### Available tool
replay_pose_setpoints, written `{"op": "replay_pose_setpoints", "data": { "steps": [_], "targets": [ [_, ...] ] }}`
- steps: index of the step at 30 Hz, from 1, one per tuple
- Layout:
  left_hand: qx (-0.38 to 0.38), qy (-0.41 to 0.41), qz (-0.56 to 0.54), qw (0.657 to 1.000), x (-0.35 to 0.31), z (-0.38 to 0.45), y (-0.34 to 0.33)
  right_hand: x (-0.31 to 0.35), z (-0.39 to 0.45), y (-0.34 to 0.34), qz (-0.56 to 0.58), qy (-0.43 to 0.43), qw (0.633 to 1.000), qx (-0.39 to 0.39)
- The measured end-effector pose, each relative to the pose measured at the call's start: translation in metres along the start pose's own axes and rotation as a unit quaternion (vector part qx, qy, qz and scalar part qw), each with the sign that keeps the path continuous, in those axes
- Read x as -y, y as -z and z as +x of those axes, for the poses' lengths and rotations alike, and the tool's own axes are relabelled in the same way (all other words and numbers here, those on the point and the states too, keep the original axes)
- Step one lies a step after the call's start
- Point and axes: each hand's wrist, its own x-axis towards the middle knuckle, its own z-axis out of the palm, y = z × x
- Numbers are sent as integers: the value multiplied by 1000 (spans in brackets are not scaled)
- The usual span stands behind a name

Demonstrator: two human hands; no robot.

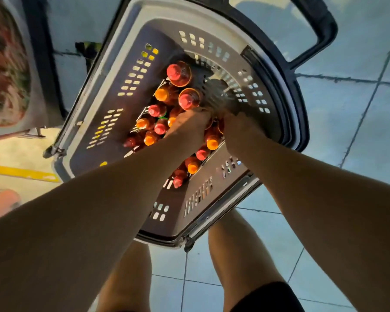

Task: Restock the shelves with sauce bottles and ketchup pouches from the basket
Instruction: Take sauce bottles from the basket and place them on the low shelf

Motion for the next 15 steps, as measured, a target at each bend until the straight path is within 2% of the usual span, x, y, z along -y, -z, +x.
{"op": "replay_pose_setpoints", "data": {
  "steps": [4, 7, 9, 11, 15],
  "targets": [
    [-34, -11, -29, 999, 10, -35, 19, 2, 9, -10, -23, 15, 999, -18],
    [-101, -26, -66, 992, 17, -71, 32, 8, 11, -13, -48, 8, 998, -44],
    [-124, -20, -90, 988, 27, -89, 37, 8, 11, -6, -55, 2, 998, -29],
    [-147, 16, -118, 982, 35, -103, 38, 7, 10, 3, -43, 3, 998, -37],
    [-202, 93, -213, 952, 41, -136, 47, 7, -22, 21, 8, -8, 995, -99]
  ]
}}
